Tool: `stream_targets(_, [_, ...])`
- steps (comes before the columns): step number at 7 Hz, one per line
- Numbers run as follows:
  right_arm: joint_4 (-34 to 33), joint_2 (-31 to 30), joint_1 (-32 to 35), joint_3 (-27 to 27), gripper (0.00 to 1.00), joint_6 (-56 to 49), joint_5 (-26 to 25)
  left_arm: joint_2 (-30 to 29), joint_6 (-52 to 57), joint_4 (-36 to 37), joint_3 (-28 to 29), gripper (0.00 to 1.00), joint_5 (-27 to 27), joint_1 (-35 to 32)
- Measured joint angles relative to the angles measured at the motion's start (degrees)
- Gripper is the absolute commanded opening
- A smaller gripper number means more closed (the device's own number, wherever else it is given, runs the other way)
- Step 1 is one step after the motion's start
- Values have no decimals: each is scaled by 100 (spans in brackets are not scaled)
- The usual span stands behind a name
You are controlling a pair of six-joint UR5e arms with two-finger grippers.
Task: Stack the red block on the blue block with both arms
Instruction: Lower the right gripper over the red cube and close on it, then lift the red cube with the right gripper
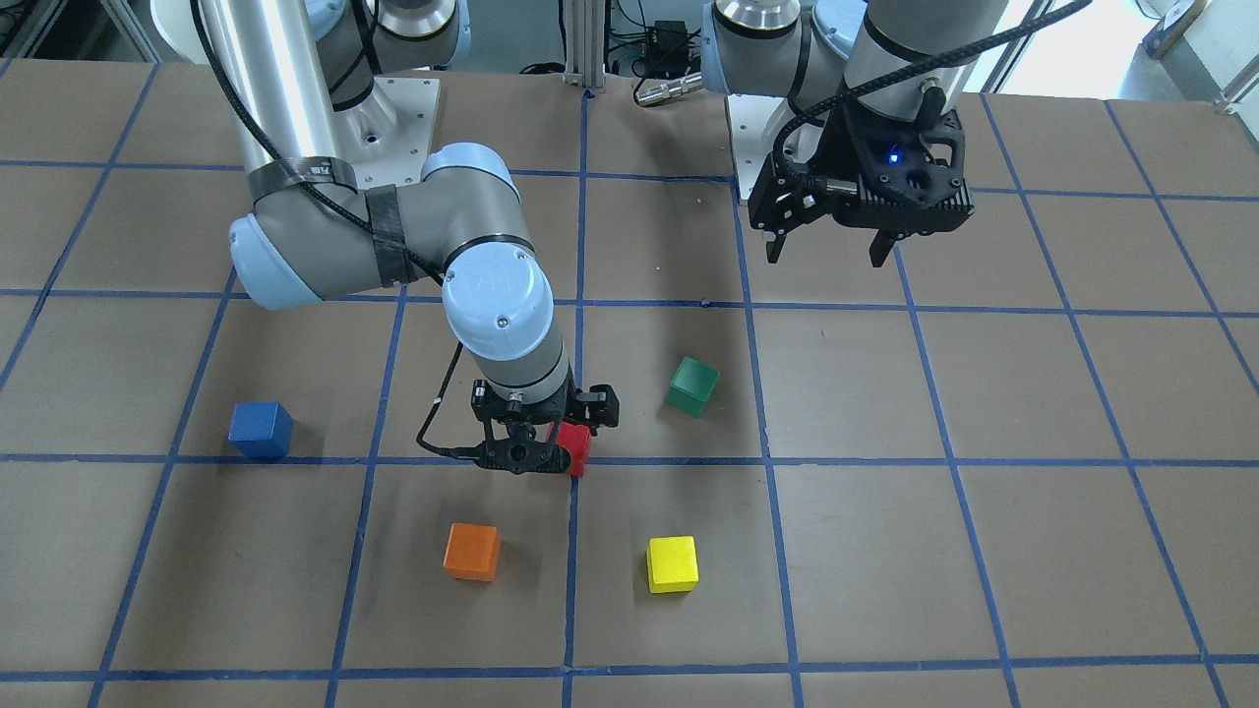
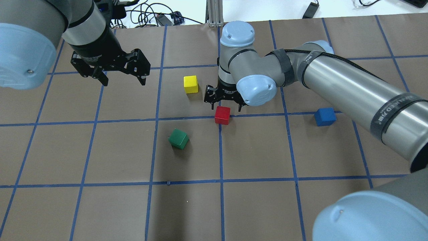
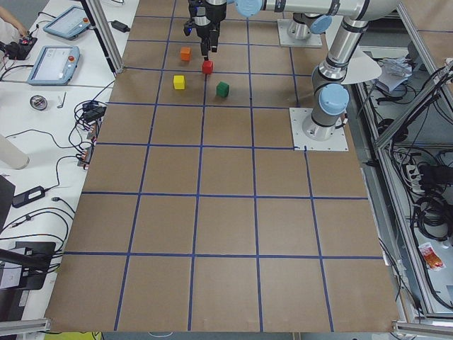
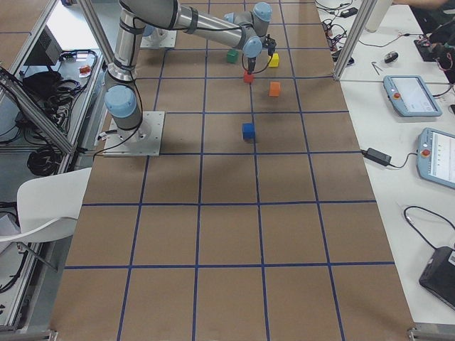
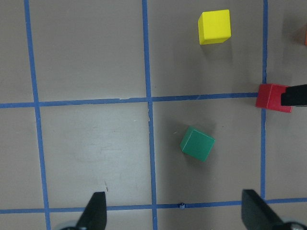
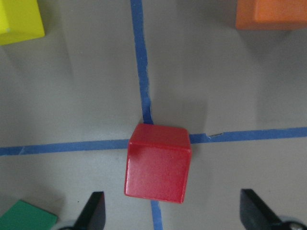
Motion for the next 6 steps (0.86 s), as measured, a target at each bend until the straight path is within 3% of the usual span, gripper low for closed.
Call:
stream_targets(2, [-123, 161, 7, 1, 100, 269, 75, 9, 0, 1, -9, 100, 1, 0])
stream_targets(3, [-147, 217, 11, 5, 92, 314, 86, 10, 0, 1, -15, 100, -1, 0])
stream_targets(4, [-186, 272, 12, 7, 77, 335, 89, 10, 0, 1, -18, 100, -5, -2])
stream_targets(5, [-234, 319, 13, 11, 50, 351, 93, 11, 0, 1, -20, 100, -7, -6])
stream_targets(6, [-248, 357, 16, 14, 14, 366, 94, 11, 0, 1, -24, 100, -7, -7])
